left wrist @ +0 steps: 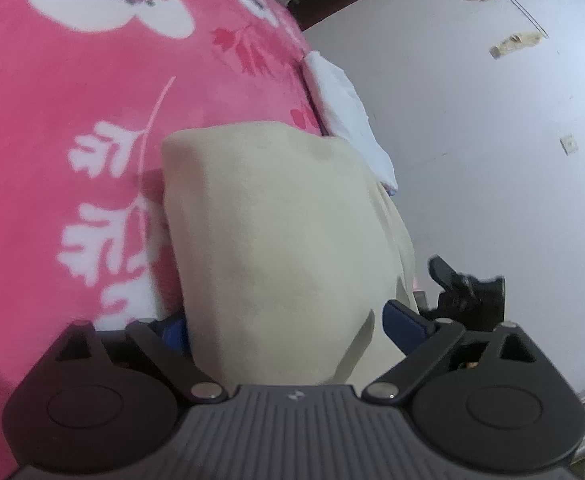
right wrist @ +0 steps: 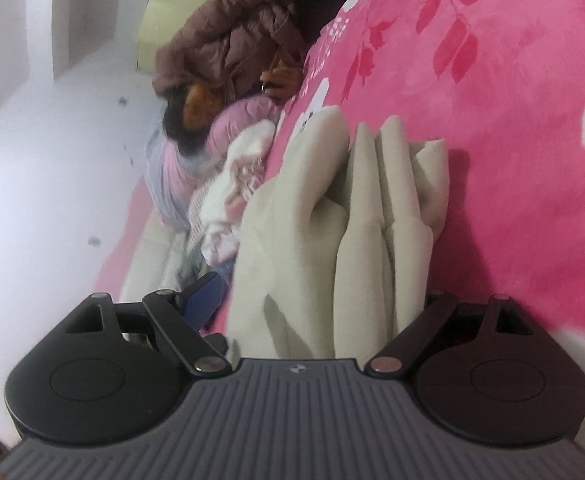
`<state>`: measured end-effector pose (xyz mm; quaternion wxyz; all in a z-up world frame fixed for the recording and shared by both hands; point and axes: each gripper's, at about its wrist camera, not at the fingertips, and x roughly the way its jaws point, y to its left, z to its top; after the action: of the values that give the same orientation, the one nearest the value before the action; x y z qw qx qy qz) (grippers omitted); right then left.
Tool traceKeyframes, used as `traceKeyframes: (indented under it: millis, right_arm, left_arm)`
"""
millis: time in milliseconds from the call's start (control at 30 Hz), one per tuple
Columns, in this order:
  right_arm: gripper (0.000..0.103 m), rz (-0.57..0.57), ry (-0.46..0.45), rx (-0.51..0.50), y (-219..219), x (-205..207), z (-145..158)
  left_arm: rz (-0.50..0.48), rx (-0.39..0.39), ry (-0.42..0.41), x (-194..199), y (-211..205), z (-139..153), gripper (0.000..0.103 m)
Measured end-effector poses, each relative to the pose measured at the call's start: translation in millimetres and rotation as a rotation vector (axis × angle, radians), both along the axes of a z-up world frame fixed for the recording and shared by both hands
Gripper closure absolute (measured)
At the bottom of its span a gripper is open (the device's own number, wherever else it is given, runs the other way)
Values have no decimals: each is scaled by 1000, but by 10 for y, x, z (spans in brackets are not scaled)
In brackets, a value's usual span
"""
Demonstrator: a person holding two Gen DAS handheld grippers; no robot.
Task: Fold clothes
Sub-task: 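Hold the gathered beige fabric in the right gripper and lift it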
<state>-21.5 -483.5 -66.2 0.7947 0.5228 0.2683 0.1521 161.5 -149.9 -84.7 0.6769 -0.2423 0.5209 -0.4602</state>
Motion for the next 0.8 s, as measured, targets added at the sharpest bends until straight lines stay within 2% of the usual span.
traceKeyframes:
  millis: [200,367,533,700,800]
  right_arm:
    - [17,-76,-15,-28,254,-180,94]
    - [18,-87,-15,-148,386,-247,170]
    - [19,-112,26,-196,151,-256,217]
    - [18,-76,125,-178,-83,-247,47]
    - [18,-5,112,-143,-132,-121,-22]
  left_arm:
    - [-16,1,23,67,-13,2,10]
    - [-33,15,-7,42,-25,-5,10]
    - [-53,21,-28,14,12,6,11]
    - [-89,24,-68,-25,22,2,10]
    - [-98,15,-80,-24,-4,-9,9]
